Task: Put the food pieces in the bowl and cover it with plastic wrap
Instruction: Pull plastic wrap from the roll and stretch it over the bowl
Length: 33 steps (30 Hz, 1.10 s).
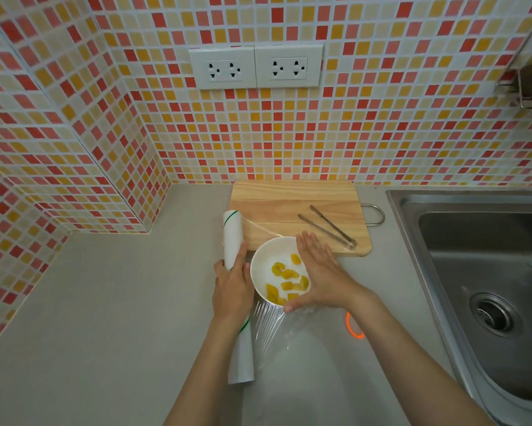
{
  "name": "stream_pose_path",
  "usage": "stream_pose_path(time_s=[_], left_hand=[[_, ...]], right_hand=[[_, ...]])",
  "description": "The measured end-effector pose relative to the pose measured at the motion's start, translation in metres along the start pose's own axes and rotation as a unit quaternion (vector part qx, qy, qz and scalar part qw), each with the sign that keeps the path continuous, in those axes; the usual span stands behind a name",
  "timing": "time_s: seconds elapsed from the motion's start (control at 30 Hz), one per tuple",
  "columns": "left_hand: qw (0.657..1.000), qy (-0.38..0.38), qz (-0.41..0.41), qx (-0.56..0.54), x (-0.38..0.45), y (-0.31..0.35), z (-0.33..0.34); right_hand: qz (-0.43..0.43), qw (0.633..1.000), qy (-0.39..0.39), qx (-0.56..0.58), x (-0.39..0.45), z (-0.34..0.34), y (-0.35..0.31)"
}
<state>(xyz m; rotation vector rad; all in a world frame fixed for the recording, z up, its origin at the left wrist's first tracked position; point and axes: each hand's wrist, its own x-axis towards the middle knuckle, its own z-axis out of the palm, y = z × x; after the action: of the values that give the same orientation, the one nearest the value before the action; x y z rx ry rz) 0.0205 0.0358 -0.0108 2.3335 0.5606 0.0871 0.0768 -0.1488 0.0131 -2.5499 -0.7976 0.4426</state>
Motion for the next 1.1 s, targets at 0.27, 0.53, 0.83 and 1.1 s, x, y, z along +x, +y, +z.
stream_pose_path(time_s=[0.27, 0.53, 0.83, 1.1], left_hand=[[0.994, -0.023, -0.037, -0.101, 0.009, -0.01, -0.021], [0.906, -0.149, -0.136, -0.373, 0.012, -0.016, -0.043], [0.961, -0.132, 0.004, -0.243, 0.008, -0.029, -0.062], [0.972, -0.098, 0.021, -0.21, 0.008, -0.036, -0.057]], right_hand=[[0.034, 0.998, -0.049, -0.032, 0.006, -0.002, 0.001], [0.044, 0.995, -0.08, -0.04, 0.01, -0.004, 0.002], [0.045, 0.995, -0.078, -0.041, 0.011, -0.004, 0.004], [0.021, 0.996, 0.063, 0.056, -0.012, -0.006, 0.004]])
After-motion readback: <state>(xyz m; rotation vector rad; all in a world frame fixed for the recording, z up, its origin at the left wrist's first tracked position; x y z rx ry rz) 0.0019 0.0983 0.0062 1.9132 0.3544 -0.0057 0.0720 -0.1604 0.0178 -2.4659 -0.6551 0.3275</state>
